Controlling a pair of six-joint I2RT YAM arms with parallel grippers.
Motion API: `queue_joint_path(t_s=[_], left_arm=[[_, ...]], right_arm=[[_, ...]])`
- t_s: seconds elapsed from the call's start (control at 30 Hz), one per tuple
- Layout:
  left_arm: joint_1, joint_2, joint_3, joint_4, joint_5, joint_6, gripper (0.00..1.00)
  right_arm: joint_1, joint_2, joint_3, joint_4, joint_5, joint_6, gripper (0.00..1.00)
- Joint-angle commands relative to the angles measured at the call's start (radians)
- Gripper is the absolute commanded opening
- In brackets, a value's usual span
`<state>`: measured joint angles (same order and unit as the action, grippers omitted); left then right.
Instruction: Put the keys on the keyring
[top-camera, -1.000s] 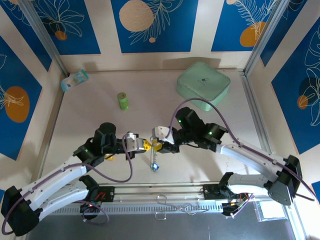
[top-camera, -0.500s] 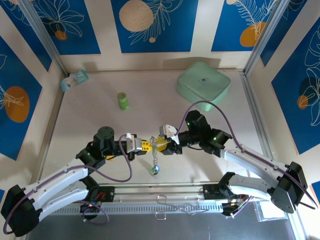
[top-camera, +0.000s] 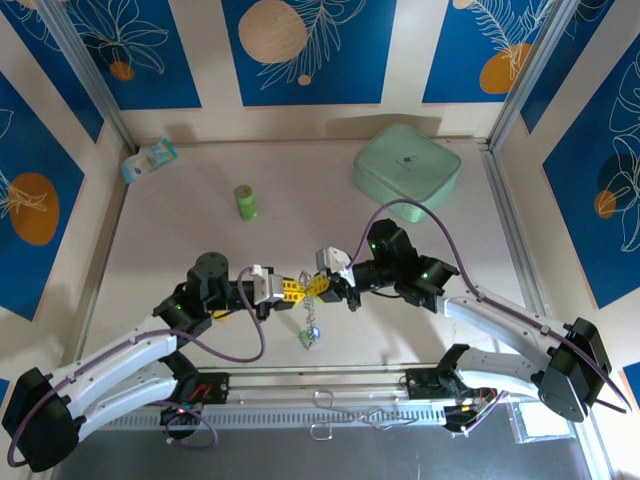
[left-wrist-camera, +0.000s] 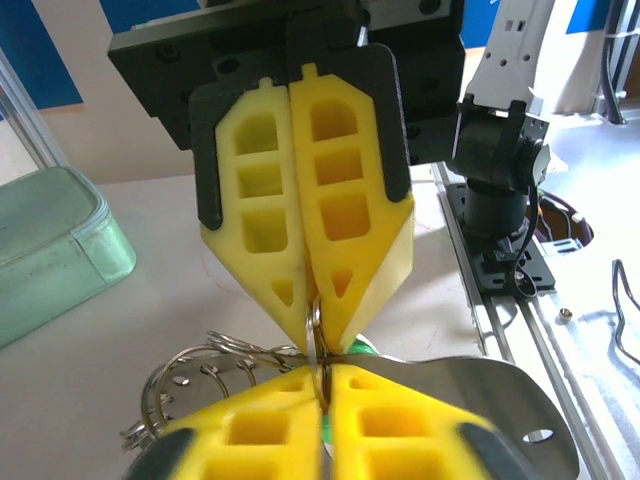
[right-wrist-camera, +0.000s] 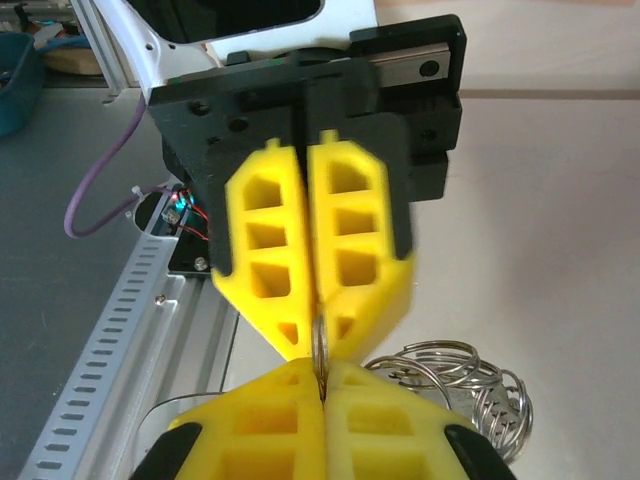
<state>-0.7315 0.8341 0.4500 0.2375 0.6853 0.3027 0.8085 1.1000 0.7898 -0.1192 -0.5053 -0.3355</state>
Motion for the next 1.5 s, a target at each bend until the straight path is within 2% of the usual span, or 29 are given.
queue_joint_path(t_s=[0.0,0.1,0.27,0.43,0.5,0.57,0.6,0.7,0.77,0.93,1.13,1.33,1.47], left_arm=[[-0.007,-0.015,0.036,-0.058,-0.022,0.044,0.27],[-0.006,-0.026,0.077,-0.174,-0.048,0.108,0.29],[-0.008,-0.012,0.13,-0.282,-0.056,0.165,0.26],[-0.008,0.018,0.162,-0.313,-0.045,0.188,0.13],[-0.007,0.026,0.17,-0.322,-0.044,0.197,0.03],[-0.008,0.029,0.173,-0.322,-0.041,0.2,0.0],[-0.008,0.027,0.171,-0.321,-0.042,0.199,0.0],[-0.008,0.009,0.149,-0.282,-0.042,0.178,0.0],[-0.008,-0.005,0.117,-0.224,-0.037,0.148,0.0],[-0.008,-0.027,0.059,-0.102,-0.023,0.09,0.0],[-0.008,-0.025,0.05,-0.105,-0.011,0.099,0.0],[-0.008,-0.015,0.055,-0.108,-0.001,0.106,0.0],[-0.007,-0.016,0.057,-0.118,0.0,0.112,0.0]], right_arm=[[0.009,-0.004,0.028,-0.021,-0.004,-0.021,0.0],[0.017,0.003,0.073,-0.124,0.044,-0.085,0.0],[0.044,0.061,0.185,-0.326,0.121,-0.197,0.0],[0.08,0.116,0.271,-0.422,0.163,-0.261,0.0],[0.096,0.133,0.3,-0.45,0.17,-0.276,0.0],[0.096,0.133,0.306,-0.445,0.15,-0.268,0.0],[0.088,0.122,0.297,-0.425,0.132,-0.254,0.04],[0.046,0.075,0.239,-0.354,0.073,-0.203,0.24],[0.02,0.04,0.194,-0.31,0.039,-0.169,0.28],[0.005,-0.007,0.105,-0.251,0.043,-0.116,0.29],[0.011,-0.017,0.077,-0.217,0.099,-0.086,0.31],[0.022,0.009,0.087,-0.212,0.1,-0.092,0.31],[0.026,0.014,0.089,-0.205,0.105,-0.096,0.28]])
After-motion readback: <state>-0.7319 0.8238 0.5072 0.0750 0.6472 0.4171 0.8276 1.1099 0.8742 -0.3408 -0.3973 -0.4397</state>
